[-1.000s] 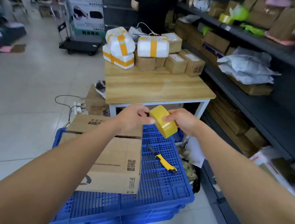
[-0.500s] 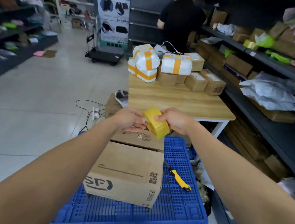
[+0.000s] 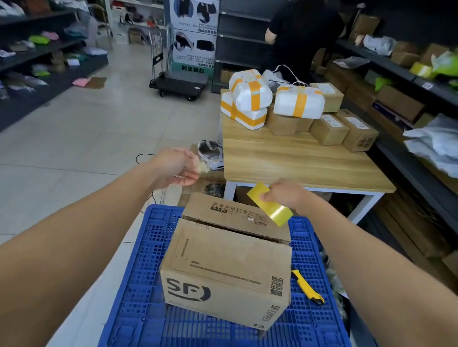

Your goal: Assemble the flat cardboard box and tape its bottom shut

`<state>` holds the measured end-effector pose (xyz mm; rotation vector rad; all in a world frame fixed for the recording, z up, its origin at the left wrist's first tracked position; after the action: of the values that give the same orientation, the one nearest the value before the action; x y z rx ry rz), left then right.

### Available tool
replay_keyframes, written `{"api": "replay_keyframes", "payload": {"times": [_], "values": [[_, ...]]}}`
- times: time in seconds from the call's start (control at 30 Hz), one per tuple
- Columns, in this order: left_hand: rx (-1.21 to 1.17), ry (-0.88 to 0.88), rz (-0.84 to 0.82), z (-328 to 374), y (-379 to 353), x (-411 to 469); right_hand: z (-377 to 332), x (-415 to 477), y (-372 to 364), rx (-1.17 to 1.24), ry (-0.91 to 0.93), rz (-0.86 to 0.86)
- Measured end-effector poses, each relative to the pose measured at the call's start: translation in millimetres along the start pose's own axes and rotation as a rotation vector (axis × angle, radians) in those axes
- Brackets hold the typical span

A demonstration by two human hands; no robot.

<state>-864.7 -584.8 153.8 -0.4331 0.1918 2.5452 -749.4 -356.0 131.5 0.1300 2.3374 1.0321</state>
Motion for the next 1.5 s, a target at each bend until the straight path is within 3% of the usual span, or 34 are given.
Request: {"api": "replay_keyframes", "payload": {"times": [0.17, 0.33, 0.67, 0.93, 1.27, 1.4, 1.5], "values": [[0.121, 0.012, -0.152, -11, -15, 6, -26, 3, -13, 0.169, 0.031, -0.029], [0.447, 0.017, -0.048, -21, -3, 16, -44, -1, -24, 0.201, 0.047, -0.011], [0.653, -0.064, 0.173, -49, 52, 17, -71, 3, -46, -0.026, 0.123, -0.102], [0.725, 0.142, 0.329, -67, 80, -6, -92, 17, -51, -0.022, 0.194, -0.154], [0.728, 0.226, 0.251, -79, 83, -3, -113, 30, -63, -0.051, 0.256, -0.201], [0.537, 0.168, 0.304, -84, 89, -1, -115, 36, -69, 0.102, 0.229, -0.230], [0.710, 0.200, 0.146, -87, 87, 11, -118, 39, -74, 0.314, 0.199, -0.274]]}}
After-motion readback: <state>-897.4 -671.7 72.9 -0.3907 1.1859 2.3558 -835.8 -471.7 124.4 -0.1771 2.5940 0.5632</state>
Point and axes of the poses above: each hand's wrist, its own x-axis towards the middle knuckle, its own y-axis out of the back of the hand, z = x × y, the point moved 6 cm from there along x, towards the middle knuckle, and after that the axes turned 5 degrees about -z, right-handed, at the moved point
